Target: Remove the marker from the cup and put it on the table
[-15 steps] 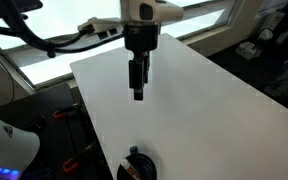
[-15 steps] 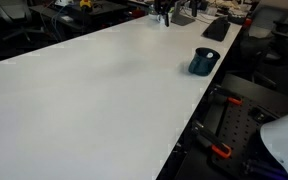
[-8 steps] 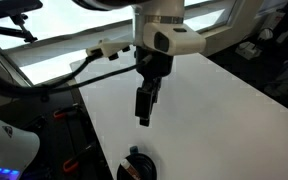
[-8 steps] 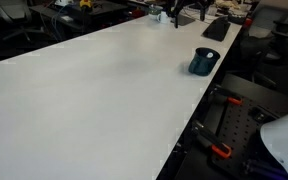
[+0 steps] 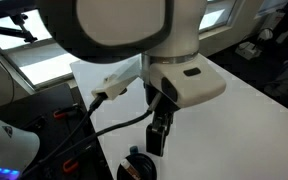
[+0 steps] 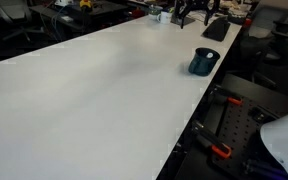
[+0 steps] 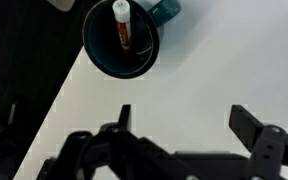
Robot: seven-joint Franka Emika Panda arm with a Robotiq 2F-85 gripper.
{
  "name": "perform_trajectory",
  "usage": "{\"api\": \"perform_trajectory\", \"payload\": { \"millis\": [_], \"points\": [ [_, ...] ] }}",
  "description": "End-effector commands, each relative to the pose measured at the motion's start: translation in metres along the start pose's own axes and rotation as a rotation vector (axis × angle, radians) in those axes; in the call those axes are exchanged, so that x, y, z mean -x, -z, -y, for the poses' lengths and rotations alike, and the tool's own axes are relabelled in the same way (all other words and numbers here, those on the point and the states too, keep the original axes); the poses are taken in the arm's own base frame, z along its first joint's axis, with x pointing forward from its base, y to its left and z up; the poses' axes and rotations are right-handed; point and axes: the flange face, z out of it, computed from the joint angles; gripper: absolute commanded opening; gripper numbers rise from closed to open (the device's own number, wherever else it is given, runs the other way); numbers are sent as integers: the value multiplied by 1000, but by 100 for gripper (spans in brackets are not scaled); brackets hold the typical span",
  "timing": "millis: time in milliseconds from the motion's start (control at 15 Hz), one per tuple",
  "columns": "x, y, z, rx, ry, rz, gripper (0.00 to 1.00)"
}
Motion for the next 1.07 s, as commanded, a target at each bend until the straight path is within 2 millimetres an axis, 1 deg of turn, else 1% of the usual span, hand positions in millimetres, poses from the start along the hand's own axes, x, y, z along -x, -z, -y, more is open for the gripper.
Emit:
{"api": "perform_trajectory", "payload": {
  "millis": [0, 333, 467, 733, 1000],
  "points": [
    [11, -20, -7, -30, -54, -27, 100],
    [25, -38, -8, -27, -94, -7, 100],
    [30, -38, -11, -12, -111, 22, 100],
    [34, -39, -15, -15, -123, 30, 100],
    [39, -55, -23, 3, -120, 31, 100]
  ]
}}
